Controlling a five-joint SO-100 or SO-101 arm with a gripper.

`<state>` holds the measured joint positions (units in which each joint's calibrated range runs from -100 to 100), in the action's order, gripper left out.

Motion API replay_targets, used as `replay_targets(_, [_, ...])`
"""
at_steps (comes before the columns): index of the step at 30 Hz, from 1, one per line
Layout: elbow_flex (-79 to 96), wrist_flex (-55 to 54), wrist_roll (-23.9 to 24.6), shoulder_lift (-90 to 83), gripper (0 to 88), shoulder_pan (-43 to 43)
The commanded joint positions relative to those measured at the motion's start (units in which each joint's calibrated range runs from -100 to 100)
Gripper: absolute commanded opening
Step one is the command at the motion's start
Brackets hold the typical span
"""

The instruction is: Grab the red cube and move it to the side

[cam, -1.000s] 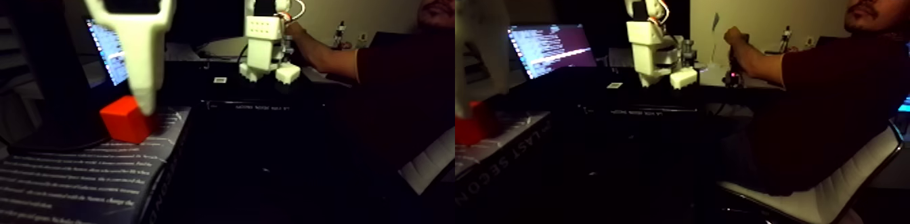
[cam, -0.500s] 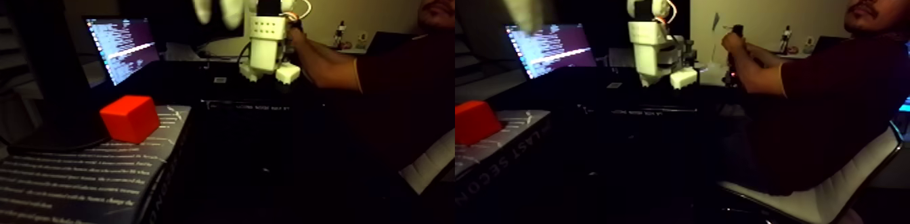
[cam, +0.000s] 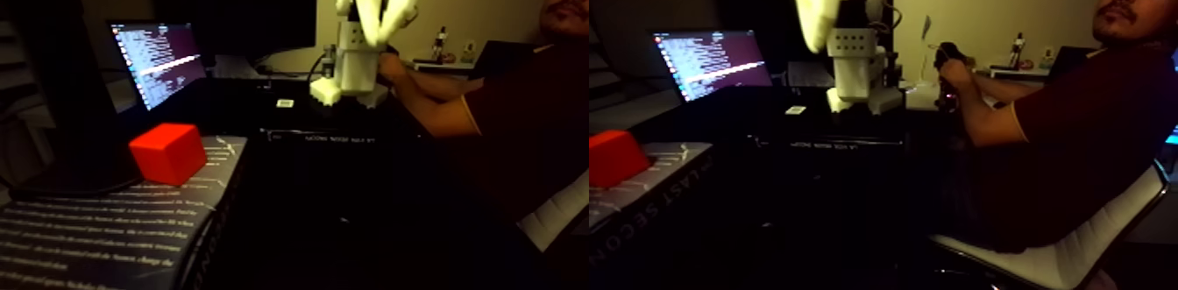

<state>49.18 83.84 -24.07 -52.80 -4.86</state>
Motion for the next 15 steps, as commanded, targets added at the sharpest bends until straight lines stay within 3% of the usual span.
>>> replay_targets(1, [8.28,-4.20,3.27,-8.13,0.6,-1.96])
replay_targets(6, [18.71,-12.14,11.85,-19.22,0.6,-1.88])
replay_targets(15, [32.59,-14.50,15.90,-35.35,0.6,-3.21])
